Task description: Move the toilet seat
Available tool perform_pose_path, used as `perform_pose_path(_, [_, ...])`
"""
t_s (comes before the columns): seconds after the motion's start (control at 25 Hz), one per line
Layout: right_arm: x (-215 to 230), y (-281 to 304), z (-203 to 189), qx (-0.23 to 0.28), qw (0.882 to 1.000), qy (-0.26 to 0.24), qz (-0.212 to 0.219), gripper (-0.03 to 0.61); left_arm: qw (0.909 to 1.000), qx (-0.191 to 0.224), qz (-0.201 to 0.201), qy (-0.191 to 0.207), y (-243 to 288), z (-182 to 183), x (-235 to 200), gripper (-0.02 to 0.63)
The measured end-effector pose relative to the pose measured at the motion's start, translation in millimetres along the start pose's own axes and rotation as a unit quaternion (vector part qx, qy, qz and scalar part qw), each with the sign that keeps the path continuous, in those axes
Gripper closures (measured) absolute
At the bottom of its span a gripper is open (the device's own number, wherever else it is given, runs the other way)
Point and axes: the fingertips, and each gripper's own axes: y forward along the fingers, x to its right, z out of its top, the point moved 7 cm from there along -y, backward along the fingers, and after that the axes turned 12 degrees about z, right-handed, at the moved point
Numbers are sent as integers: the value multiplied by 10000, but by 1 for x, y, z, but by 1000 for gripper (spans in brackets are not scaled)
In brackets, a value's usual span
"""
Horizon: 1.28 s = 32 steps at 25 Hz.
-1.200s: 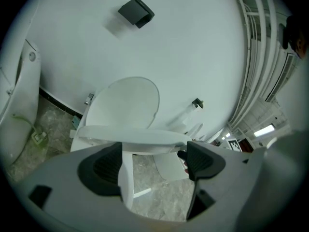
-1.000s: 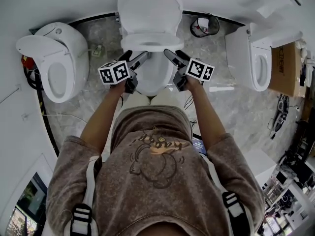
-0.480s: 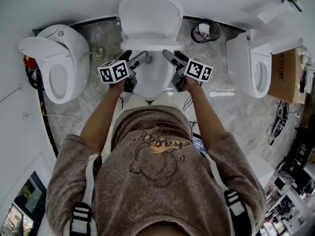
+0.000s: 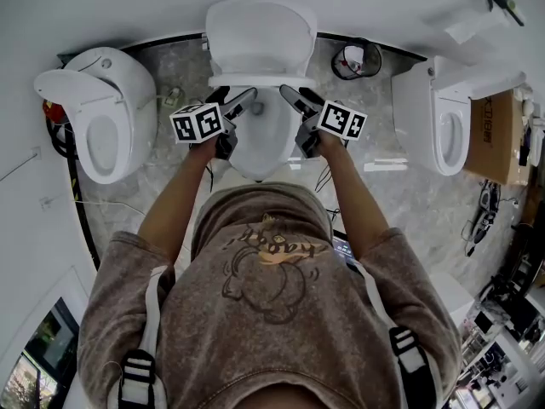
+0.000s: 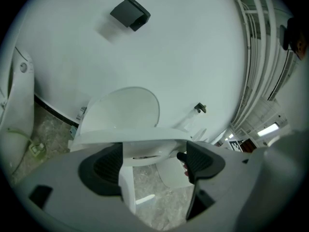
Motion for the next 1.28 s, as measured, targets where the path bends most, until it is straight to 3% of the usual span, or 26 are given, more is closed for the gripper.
perform_pose_path(1.28, [28, 59, 87, 89, 9998, -123, 107, 179, 9997, 157, 120, 121, 73, 82, -8, 201])
